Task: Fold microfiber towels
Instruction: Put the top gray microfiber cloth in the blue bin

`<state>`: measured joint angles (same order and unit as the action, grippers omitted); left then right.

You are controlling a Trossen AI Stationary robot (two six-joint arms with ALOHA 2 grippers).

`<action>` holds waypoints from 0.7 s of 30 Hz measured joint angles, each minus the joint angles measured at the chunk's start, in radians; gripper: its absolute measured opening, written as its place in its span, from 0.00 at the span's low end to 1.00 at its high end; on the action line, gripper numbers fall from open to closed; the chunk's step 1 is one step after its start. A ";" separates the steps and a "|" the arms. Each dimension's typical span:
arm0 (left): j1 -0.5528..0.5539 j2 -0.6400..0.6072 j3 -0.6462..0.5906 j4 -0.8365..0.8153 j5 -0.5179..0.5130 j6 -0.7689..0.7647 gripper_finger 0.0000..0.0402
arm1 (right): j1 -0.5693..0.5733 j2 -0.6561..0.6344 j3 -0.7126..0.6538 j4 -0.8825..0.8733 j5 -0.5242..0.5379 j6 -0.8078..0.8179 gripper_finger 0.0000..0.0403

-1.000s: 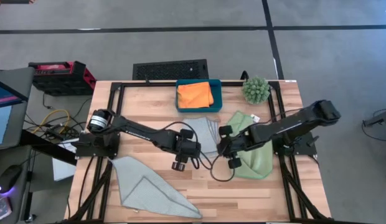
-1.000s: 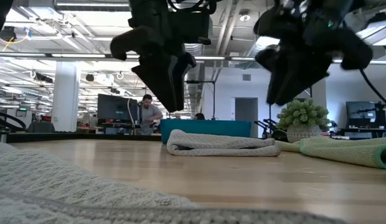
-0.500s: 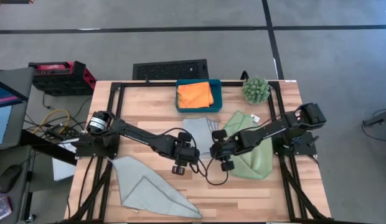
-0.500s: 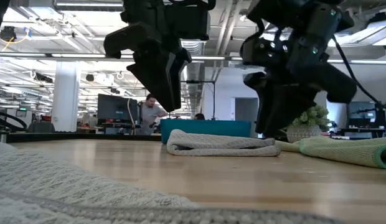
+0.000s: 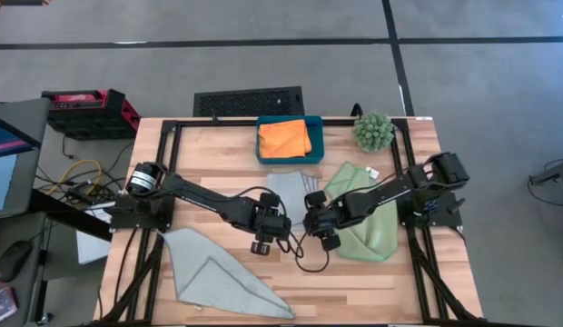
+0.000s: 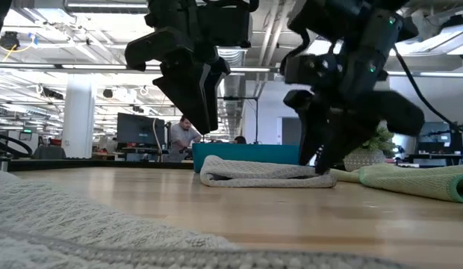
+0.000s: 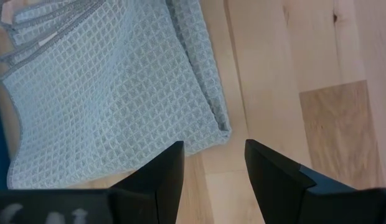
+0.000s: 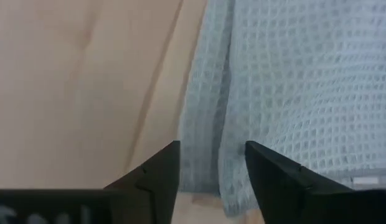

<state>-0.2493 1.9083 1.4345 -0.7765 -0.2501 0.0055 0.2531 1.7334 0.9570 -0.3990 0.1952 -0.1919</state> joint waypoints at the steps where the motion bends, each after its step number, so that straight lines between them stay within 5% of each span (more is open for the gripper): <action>1: 0.000 0.000 0.000 -0.001 0.000 0.000 0.41 | 0.000 0.010 0.000 0.003 0.016 -0.017 0.53; 14: 0.000 0.000 0.000 -0.004 0.000 0.009 0.41 | -0.009 0.069 0.004 0.017 0.049 0.015 0.59; 21: 0.000 0.001 0.000 -0.005 0.000 0.001 0.41 | -0.038 0.071 0.003 -0.004 0.026 0.121 0.43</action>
<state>-0.2490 1.9090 1.4349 -0.7810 -0.2504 0.0063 0.2156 1.8042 0.9604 -0.4026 0.2207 -0.0705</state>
